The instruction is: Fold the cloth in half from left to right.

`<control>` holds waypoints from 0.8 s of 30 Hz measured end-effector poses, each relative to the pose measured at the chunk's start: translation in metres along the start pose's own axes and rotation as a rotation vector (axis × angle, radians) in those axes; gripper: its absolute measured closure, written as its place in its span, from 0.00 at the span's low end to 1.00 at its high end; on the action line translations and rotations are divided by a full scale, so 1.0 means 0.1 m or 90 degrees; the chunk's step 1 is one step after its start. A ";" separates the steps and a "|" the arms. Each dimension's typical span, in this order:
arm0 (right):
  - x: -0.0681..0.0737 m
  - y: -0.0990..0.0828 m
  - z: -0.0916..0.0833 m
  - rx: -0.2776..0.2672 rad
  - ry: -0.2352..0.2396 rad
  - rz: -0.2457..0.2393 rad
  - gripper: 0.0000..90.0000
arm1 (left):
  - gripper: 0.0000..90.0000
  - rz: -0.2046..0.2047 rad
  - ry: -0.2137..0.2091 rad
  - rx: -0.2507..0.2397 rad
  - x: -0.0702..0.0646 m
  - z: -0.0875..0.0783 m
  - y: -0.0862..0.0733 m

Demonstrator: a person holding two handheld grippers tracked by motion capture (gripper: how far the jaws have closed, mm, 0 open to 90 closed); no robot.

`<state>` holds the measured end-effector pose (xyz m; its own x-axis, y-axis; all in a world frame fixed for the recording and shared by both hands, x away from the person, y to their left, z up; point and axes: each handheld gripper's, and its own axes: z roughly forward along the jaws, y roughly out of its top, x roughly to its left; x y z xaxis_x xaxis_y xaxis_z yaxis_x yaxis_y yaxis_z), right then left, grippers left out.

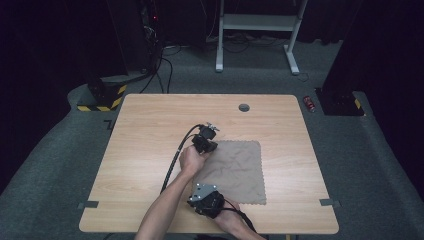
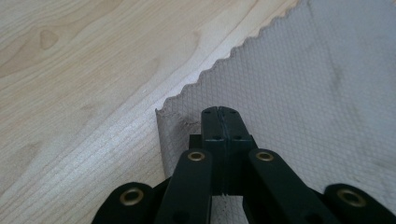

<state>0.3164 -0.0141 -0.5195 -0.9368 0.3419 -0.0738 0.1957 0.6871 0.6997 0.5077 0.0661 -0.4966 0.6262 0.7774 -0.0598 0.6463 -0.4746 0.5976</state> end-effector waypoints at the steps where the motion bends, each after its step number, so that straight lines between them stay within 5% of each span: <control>1: 0.01 0.00 0.00 0.001 -0.008 -0.010 0.98 | 1.00 -0.004 -0.005 -0.006 0.01 -0.02 0.01; 10: 0.07 0.03 -0.02 -0.003 -0.015 -0.025 1.00 | 1.00 -0.012 -0.013 -0.031 0.07 -0.17 0.07; 24: 0.17 0.29 0.09 -0.021 0.007 -0.030 1.00 | 1.00 -0.072 0.030 -0.058 0.54 -0.60 -0.04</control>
<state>0.3086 0.0179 -0.5070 -0.9478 0.3028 -0.0994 0.1423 0.6810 0.7184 0.5127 0.1351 -0.4540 0.5287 0.8436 -0.0940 0.6676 -0.3449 0.6598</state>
